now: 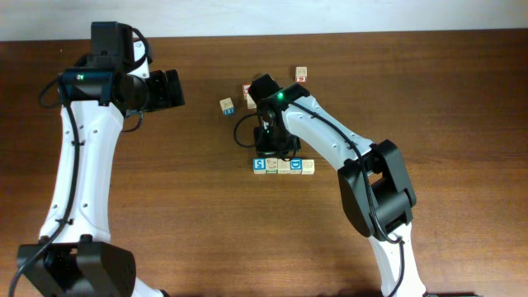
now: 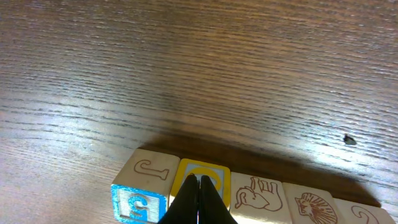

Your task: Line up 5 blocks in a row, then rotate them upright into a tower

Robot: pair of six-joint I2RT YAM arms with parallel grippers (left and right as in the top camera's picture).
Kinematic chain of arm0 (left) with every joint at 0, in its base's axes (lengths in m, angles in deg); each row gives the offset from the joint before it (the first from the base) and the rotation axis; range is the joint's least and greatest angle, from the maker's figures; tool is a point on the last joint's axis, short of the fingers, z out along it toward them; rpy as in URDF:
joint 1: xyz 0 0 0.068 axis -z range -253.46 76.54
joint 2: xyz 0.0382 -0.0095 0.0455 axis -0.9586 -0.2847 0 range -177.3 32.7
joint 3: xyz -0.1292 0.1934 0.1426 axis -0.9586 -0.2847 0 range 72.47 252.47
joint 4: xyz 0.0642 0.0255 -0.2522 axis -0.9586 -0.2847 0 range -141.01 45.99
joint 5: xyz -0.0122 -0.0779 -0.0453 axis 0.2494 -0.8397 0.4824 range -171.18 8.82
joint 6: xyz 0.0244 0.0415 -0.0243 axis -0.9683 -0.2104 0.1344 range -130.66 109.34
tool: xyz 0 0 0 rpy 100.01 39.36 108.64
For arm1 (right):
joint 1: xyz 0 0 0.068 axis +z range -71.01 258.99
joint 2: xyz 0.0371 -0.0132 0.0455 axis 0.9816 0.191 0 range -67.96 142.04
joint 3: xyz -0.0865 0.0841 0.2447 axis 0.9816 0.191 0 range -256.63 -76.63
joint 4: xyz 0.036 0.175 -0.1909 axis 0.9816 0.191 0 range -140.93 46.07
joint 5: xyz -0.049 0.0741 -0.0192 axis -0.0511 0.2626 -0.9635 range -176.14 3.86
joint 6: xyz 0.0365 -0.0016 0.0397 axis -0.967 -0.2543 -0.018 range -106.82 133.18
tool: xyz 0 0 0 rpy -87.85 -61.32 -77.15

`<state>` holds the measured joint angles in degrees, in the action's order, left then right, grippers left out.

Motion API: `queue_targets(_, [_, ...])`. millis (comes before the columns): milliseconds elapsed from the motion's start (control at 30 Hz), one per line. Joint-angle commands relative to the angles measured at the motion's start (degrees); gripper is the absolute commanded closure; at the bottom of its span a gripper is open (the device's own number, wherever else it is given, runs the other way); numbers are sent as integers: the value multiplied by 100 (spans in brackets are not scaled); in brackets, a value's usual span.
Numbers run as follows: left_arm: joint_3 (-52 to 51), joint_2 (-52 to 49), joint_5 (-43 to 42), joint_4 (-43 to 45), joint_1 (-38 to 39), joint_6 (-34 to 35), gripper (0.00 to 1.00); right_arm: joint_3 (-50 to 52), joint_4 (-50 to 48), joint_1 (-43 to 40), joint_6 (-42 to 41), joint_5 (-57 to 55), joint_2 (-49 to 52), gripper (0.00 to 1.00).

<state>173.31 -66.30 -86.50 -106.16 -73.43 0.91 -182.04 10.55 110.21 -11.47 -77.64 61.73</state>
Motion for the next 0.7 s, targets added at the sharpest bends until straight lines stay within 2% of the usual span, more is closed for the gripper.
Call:
queue_targets(0, [48,-74,63,11,-17,-92,6,42,20,31,13,35,87,96])
queue_targets(133, [48,-74,63,24,-17,-92,6,-26,-79,-22,20,28,74,96])
queue_targets(267, [50,-63,59,164,-17,-94,6,-573,48,-295,195,-35,-184,92])
queue_targets(367, [59,-42,-55,140,-17,-94,6,-1346,570,-625,420,13,-455,92])
queue_targets(533, [57,-42,-1182,-138,0,-94,9,-3025,2164,-1296,1217,514,-848,92])
queue_targets(600, [50,-42,-1185,-323,68,-96,16,-3327,2601,-1506,1443,645,-949,92])
queue_targets(633, [24,-42,-1185,-424,133,-96,32,-3364,2826,-1646,1639,817,-1034,93])
queue_targets(667, [-2,-42,-1185,-463,179,-96,41,-3364,2959,-1716,1729,898,-1058,96])
